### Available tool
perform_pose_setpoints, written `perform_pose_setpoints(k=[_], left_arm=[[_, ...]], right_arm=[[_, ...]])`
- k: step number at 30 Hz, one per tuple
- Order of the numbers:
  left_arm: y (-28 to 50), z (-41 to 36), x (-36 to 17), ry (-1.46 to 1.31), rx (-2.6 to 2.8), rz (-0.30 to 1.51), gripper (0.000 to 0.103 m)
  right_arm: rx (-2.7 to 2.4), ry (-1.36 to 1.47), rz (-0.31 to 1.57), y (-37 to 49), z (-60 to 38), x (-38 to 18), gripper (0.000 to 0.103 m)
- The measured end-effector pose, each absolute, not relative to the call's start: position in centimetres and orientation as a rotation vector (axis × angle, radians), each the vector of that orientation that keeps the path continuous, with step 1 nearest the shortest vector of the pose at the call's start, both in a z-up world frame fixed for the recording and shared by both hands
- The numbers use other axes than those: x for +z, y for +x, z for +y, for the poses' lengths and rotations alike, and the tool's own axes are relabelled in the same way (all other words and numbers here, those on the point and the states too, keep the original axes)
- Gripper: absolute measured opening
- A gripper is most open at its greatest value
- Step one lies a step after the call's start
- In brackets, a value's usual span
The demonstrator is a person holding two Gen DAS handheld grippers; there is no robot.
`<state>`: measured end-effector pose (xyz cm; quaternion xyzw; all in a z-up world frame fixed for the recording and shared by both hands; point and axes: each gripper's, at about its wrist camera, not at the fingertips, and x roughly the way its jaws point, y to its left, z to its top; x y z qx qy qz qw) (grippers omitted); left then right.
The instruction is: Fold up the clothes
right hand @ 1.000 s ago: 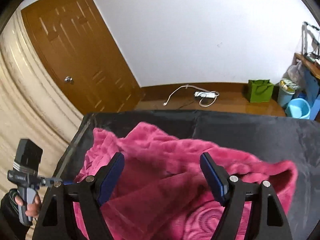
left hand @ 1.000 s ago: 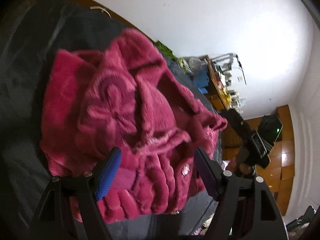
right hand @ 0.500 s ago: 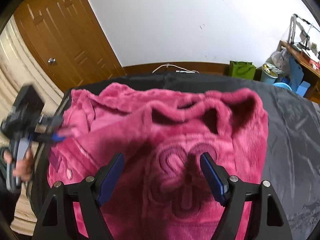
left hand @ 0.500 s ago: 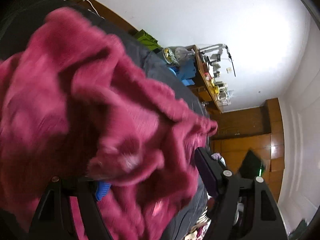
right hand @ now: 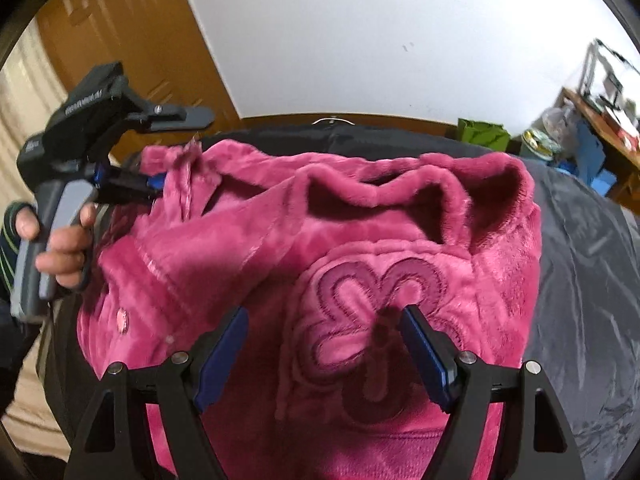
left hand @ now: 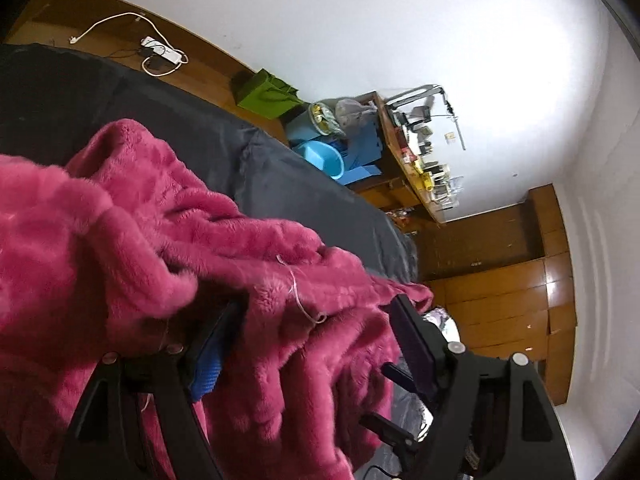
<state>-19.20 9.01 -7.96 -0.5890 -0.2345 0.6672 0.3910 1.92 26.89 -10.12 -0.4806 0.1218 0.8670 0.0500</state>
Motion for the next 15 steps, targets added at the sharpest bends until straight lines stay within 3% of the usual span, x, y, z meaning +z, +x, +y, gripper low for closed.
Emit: perform_pose_setpoints(k=[5,11,15], left_arm=[[-20.3,10.4,-11.3,-1.567,1.719,-0.582,0.08],[-21.5,8.2,-11.8,-1.518,1.741,-0.833,0.08],[-20.4,7.6,-10.4,-1.513,1.747,-0.742,0.08]], right_arm=[[2.582,-1.46,0.337,2.2,28.0,-10.1,0.08],[2.503,-1.455,0.329,2.5,30.1,-10.2,0.08],[2.508,-1.45,0.351,1.4,31.6,-10.1,0.08]])
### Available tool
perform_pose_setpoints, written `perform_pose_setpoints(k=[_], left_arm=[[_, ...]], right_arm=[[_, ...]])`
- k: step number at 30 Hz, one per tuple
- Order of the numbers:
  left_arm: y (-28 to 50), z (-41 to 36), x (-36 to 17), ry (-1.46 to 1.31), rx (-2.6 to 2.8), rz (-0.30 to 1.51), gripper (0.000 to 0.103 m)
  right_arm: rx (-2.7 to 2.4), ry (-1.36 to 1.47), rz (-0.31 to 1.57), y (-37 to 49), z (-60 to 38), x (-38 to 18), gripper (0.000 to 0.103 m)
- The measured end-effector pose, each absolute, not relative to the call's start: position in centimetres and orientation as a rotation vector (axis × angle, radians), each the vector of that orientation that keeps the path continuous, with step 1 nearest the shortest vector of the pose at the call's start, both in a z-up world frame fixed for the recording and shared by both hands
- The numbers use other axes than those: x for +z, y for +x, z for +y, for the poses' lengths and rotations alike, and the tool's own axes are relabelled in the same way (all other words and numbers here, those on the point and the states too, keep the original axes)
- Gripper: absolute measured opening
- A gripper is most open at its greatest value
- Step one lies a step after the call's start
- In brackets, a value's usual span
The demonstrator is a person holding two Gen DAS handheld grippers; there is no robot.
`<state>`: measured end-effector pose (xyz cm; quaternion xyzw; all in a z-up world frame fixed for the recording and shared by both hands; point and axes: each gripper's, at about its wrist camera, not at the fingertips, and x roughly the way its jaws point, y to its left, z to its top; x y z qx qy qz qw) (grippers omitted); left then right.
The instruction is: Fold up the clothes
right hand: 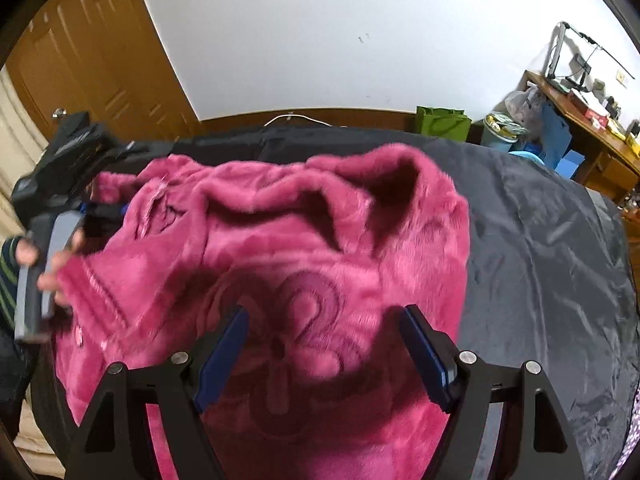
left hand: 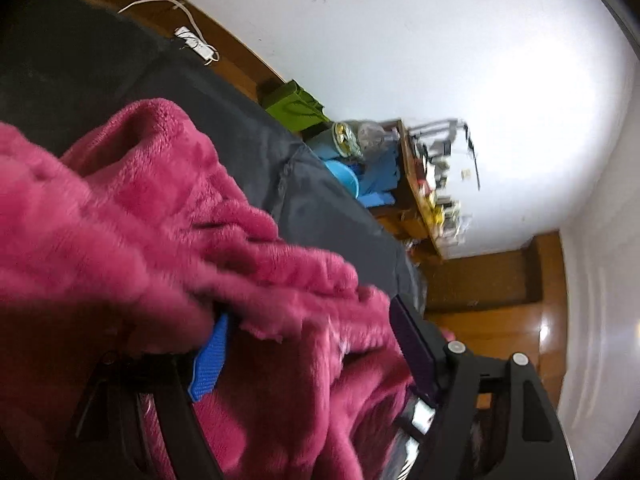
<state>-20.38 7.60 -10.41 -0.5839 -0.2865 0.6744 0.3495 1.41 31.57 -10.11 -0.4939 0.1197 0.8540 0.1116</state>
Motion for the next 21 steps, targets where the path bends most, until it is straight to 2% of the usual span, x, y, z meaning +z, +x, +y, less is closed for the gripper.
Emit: perform_pose_setpoints(k=[7,10,16,18,21], left_arm=[[-17.2,3.0,-7.3,-1.485,1.794,-0.738,0.08],[-16.0,0.8,-6.4,-1.484,1.829,-0.778,0.08],[-12.8,-1.7,-5.6,-1.472,1.837,-0.819,0.08],[-11.5,-2.4,-5.2,-1.459,1.83,-0.82,0.08],[-9.6,-2.9,-4.6,-1.446,1.813,-0.803,0.08]], right_arm=[[2.666,-1.268,0.432,-1.1,31.4,-5.7,0.08],[2.806,-1.278,0.597,-3.9,30.6,-4.9,0.08],[2.858,-1.673,1.017,-9.5,27.9,-9.9,0.08],[2.765,-1.772,1.075,-10.1,27.9,-12.1,0.08],[2.674,-1.805,1.008,-11.1,29.1,-13.8,0.08]])
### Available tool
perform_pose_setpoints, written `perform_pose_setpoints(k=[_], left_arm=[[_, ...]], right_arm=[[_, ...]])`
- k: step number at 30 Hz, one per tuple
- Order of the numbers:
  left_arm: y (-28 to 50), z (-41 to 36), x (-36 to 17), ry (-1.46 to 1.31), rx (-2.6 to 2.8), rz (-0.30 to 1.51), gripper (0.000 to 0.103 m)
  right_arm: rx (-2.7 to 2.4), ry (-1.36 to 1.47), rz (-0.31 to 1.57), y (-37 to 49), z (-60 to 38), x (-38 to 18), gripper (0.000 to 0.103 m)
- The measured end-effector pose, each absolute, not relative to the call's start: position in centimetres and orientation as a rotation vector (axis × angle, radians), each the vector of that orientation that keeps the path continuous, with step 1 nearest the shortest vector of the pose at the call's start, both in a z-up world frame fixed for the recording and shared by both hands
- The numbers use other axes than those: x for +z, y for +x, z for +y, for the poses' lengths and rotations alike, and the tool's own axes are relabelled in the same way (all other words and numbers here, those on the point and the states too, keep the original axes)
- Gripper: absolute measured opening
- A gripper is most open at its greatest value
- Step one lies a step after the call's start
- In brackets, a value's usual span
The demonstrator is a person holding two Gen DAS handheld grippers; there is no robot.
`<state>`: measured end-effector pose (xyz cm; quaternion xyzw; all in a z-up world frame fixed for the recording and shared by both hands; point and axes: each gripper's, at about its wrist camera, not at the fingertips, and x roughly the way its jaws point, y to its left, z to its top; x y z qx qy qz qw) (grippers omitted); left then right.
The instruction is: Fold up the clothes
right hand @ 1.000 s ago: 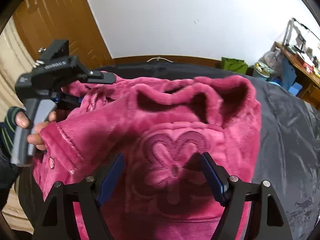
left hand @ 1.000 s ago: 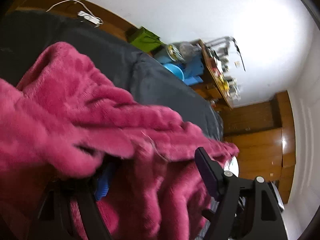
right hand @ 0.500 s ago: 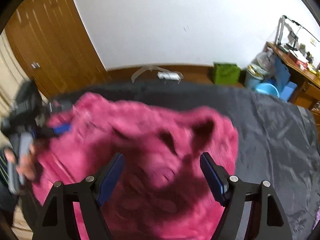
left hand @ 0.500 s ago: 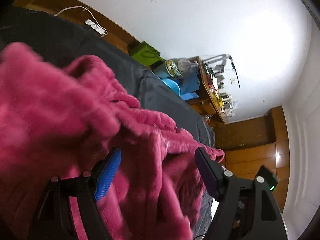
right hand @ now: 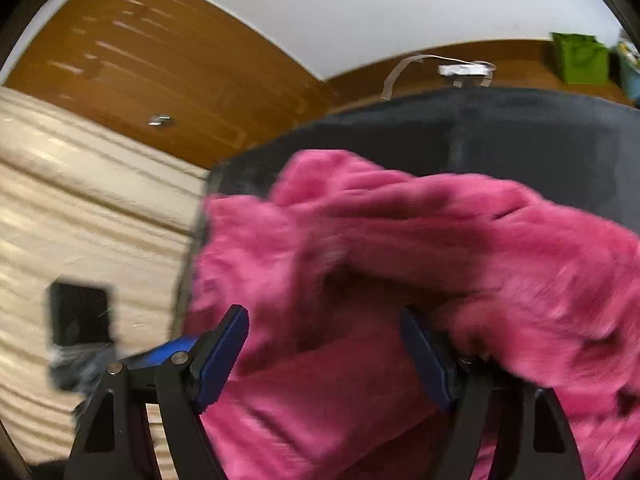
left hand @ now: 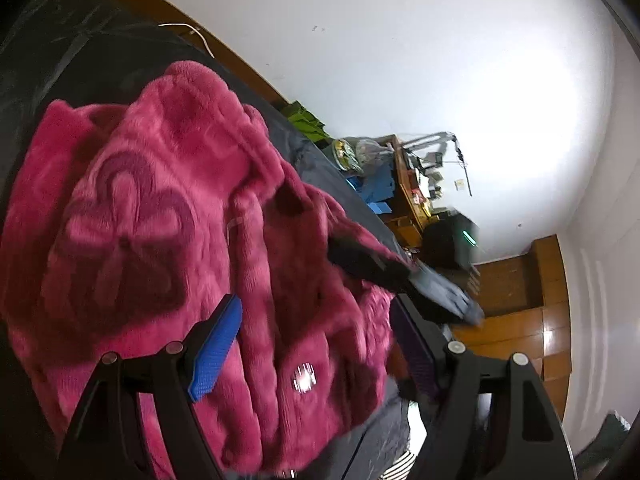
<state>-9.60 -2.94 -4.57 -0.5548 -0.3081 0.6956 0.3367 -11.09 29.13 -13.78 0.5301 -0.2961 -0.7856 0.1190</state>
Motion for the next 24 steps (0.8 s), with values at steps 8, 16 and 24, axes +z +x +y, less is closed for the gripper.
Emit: perform_pose_setpoints(k=[8,16,24], left_arm=[[-6.4,2.8,-4.4,-1.474,1.674,-0.59,0.08],[-6.8,9.4,-4.6,-1.418,1.642,-0.422,0.08],[-13.4,10.9,-5.9,-1.382,1.819,-0.65,0.08]], right_arm=[[-2.705,1.336,-0.524,-10.8,30.7,-7.7,0.08],[-2.871,1.19,-0.462,-6.0,33.3,-3.8,0.08],[-2.965,1.253,-0.549,1.0,37.2,-3.9,0.08]])
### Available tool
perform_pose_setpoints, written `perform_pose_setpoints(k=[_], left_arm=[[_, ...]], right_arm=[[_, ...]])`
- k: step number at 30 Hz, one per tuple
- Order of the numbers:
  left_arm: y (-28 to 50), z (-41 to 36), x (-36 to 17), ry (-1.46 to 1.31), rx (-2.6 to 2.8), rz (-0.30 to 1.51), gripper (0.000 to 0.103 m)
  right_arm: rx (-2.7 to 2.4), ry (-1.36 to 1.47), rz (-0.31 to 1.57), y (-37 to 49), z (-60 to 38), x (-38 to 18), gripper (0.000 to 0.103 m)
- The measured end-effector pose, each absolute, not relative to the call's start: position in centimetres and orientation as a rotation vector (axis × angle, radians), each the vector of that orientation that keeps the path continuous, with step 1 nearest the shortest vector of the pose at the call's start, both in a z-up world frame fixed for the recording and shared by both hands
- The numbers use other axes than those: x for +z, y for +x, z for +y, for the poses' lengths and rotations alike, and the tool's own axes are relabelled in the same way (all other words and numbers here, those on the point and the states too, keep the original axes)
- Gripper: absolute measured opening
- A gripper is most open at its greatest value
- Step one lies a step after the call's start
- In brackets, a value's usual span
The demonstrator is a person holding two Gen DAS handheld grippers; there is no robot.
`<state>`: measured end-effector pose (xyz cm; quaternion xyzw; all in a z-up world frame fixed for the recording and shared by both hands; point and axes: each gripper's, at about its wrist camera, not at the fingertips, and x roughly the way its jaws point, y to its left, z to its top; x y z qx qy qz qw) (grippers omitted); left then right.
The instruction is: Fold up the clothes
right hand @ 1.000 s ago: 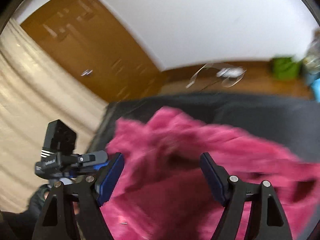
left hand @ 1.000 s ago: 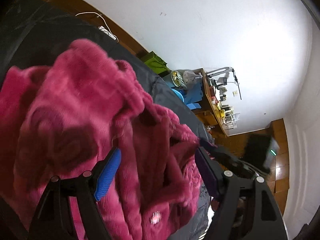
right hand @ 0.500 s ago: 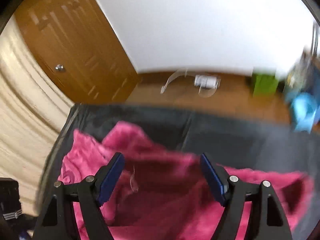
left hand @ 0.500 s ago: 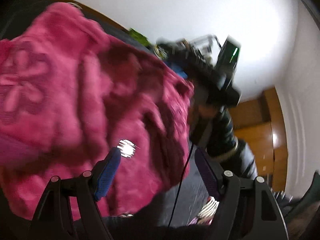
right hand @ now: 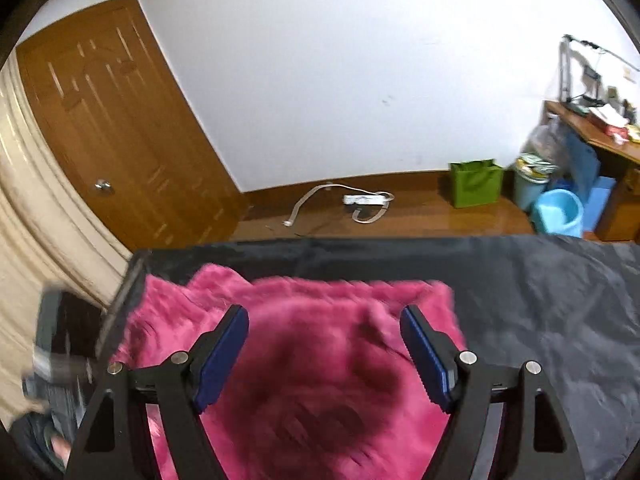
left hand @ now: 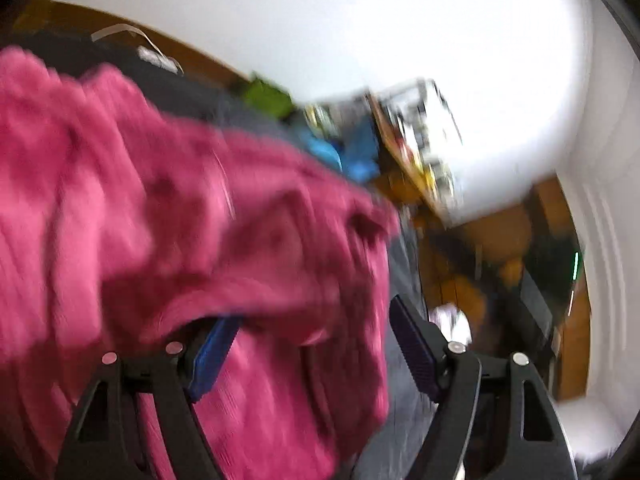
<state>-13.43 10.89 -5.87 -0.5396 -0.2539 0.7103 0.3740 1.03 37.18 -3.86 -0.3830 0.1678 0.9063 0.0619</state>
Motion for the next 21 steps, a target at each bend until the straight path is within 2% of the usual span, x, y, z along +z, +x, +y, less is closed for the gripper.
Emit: perform_pose_setpoints(k=[3,6,11,18,21], left_arm=[[-15.7,9.1,-5.7,-1.346,1.921,-0.739,0.08],[-17.4,7.5,-6.6,-1.39,1.994,-0.74,0.08],[-17.0,4.6,-7.2,-1.436,1.982,-0.81,0.08],[-13.5,4.9,-4.5,-1.383,1.89,-0.78,0.08],[-11.7,6.5,-3.9,-1.378,1.826,-0.714,0.08]], right_arm=[[2.73,-1.206,0.463,2.9,37.0,-4.5,0.08],[2.755,-1.268,0.403,3.5,35.6,-5.2,0.08],[2.802,-1.373,0.246,1.4,33.3,-7.2,0.08],[2.626,-1.5,0.231,-6.0,37.8,-11.8,0.08],[2.51,-1.543,0.337,-7.4,40.7,-13.7,0.084]])
